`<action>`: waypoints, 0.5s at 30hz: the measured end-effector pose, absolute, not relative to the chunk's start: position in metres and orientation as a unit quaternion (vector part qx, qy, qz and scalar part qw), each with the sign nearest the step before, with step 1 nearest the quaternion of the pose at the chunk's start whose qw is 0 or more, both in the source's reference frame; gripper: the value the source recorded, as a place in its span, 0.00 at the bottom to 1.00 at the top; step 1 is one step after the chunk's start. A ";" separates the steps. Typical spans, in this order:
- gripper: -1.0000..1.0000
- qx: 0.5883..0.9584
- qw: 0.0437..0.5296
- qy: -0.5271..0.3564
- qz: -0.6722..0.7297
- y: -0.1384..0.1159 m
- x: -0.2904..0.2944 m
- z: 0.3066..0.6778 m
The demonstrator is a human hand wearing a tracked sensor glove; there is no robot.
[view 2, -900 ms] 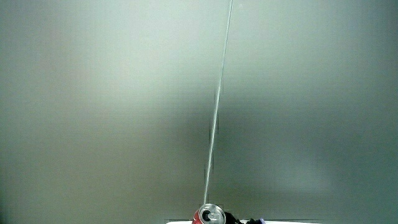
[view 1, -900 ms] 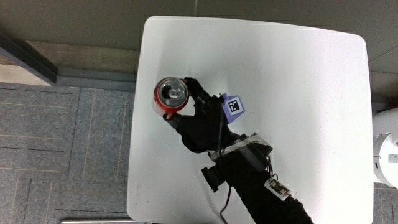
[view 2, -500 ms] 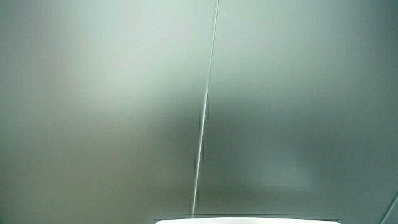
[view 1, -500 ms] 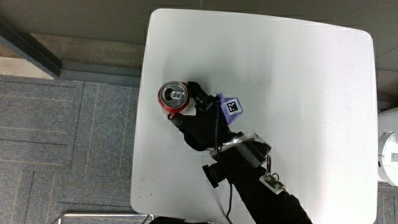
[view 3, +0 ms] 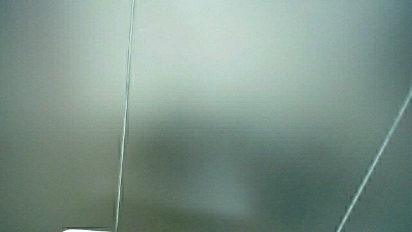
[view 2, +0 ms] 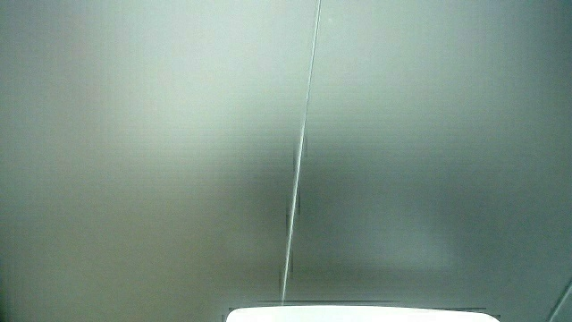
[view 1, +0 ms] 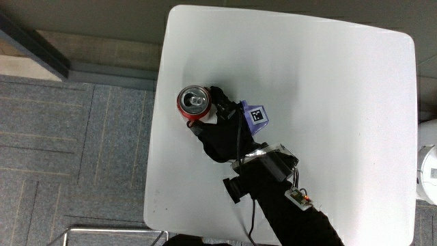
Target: Place coca cola
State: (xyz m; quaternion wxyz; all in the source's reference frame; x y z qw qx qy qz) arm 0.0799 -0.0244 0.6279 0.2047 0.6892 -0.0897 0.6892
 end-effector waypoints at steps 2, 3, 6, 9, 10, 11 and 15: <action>0.43 0.694 0.217 -0.081 0.682 -0.023 0.080 0.629; 0.41 0.690 0.210 -0.084 0.688 -0.023 0.079 0.628; 0.36 0.687 0.210 -0.086 0.691 -0.023 0.080 0.627; 0.31 0.693 0.208 -0.085 0.685 -0.023 0.081 0.630; 0.29 0.690 0.207 -0.085 0.689 -0.022 0.081 0.630; 0.28 0.689 0.210 -0.080 0.689 -0.021 0.081 0.629; 0.21 0.695 0.211 -0.078 0.683 -0.019 0.081 0.631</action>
